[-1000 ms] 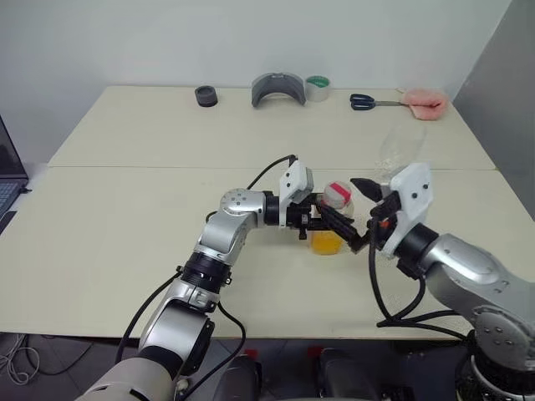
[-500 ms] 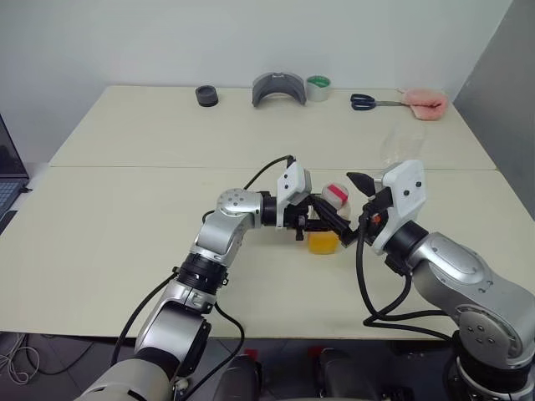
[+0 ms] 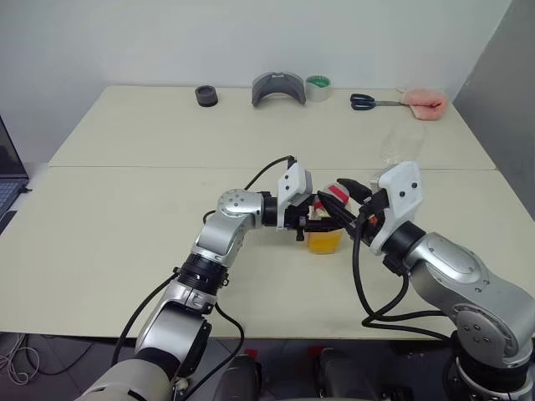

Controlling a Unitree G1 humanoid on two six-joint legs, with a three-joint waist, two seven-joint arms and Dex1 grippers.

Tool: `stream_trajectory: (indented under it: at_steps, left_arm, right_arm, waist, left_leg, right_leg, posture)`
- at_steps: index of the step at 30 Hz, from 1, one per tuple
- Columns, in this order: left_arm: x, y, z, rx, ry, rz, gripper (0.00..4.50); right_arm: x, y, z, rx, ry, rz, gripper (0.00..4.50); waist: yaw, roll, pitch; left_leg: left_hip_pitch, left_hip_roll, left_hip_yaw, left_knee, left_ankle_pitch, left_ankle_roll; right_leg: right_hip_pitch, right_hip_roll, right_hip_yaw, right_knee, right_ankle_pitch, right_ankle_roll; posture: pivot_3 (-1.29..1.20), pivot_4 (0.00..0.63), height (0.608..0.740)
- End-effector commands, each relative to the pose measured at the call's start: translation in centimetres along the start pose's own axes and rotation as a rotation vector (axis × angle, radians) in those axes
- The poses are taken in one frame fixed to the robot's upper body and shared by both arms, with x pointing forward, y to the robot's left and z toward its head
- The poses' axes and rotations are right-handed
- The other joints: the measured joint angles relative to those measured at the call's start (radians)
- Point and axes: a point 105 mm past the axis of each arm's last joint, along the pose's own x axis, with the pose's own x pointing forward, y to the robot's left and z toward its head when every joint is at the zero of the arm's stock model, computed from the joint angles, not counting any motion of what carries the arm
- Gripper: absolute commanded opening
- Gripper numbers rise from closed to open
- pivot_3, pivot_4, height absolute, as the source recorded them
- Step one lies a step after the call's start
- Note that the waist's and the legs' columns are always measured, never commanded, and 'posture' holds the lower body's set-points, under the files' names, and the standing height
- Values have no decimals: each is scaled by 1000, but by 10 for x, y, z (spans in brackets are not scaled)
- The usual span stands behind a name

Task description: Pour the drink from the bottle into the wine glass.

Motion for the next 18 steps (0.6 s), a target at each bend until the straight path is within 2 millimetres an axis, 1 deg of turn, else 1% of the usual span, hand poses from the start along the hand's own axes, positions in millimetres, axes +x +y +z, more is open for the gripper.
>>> stream_trajectory:
  at_steps: [1,3,6,9,11,12,13,15,17,18]
  left_arm:
    - [2,1,20,72,-47,0,1869]
    - [2,1,21,73,-49,-1,1869]
    - [3,2,23,77,-50,-3,1868]
    - [5,0,23,79,-48,-19,1847]
    - [5,-3,23,80,-46,-35,1845]
    - [6,-4,23,81,-45,-43,1844]
    - [7,-5,23,84,-43,-50,1842]
    - [7,-5,23,89,-42,-54,1842]
    - [8,-5,23,93,-44,-52,1833]
    - [8,-5,23,93,-46,-49,1833]
  right_arm:
    - [-2,5,0,-15,-12,27,1842]
    - [-2,7,-1,-16,-10,45,1842]
    - [-4,13,-3,-26,-9,176,1842]
    - [-7,13,-8,-108,25,386,1842]
    - [-11,13,-9,-123,62,534,1842]
    - [-13,10,-9,-126,95,607,1842]
    - [-13,4,-5,-106,114,645,1842]
    - [-8,-6,1,-94,119,646,1842]
    - [-16,-5,-1,-109,154,692,1842]
    - [-18,-8,0,-130,147,661,1842]
  waist:
    - [0,0,0]
    - [0,0,0]
    - [0,0,0]
    - [0,0,0]
    - [-1,0,0]
    - [-1,0,0]
    - [-1,0,0]
    - [-2,0,0]
    - [1,0,0]
    - [2,0,0]
  left_leg:
    - [0,0,0,0,0,0]
    - [0,0,0,0,0,0]
    - [0,0,0,0,0,0]
    - [0,-1,2,1,0,0]
    - [0,-1,3,1,0,0]
    - [1,-1,3,1,0,1]
    - [1,0,3,0,0,1]
    - [1,0,3,0,0,1]
    - [1,1,2,0,0,1]
    - [1,0,2,0,0,1]
  right_leg:
    - [0,0,0,0,0,0]
    - [0,0,0,0,0,0]
    - [0,0,0,0,0,0]
    - [0,0,0,0,0,0]
    - [1,0,-1,0,0,0]
    - [1,0,-1,0,0,0]
    - [1,0,0,0,0,0]
    - [1,1,0,0,0,0]
    - [1,1,-1,0,0,-1]
    - [1,1,-1,0,0,-1]
  posture:
    - [0,150,740]
    - [0,150,740]
    - [0,150,740]
    - [0,150,740]
    - [0,150,740]
    - [0,150,740]
    - [0,150,740]
    - [0,150,740]
    - [0,150,740]
    - [0,150,740]
